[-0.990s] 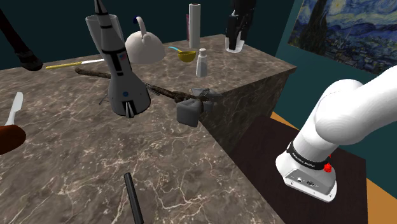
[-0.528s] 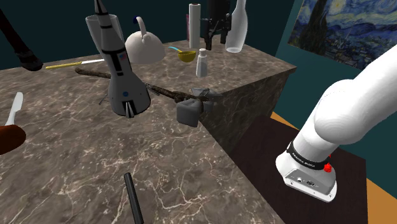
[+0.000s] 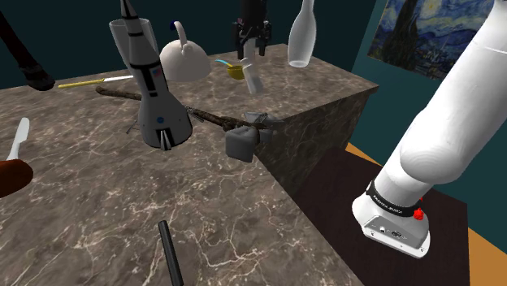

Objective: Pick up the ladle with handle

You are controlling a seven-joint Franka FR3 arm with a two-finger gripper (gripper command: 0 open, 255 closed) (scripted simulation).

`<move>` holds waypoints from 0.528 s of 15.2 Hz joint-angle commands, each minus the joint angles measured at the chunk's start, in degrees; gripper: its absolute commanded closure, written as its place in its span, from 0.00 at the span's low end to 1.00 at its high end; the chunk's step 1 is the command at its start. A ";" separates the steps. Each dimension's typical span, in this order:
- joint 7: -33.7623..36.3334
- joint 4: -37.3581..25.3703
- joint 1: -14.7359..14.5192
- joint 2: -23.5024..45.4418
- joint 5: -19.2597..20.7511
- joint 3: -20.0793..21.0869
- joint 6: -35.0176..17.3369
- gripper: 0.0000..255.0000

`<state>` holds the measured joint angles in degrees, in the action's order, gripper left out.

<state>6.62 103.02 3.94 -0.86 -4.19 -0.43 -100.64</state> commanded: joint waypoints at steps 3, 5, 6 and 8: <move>2.11 -9.50 0.83 9.80 -2.47 -0.73 0.44 0.00; 3.15 -15.04 1.37 14.70 -3.80 -1.04 1.18 0.00; 3.69 -18.02 1.68 17.22 -4.47 -1.18 1.69 0.00; 4.84 -24.49 2.37 22.48 -5.82 -1.41 2.99 0.00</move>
<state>10.75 81.49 6.03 19.43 -9.30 -1.75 -98.43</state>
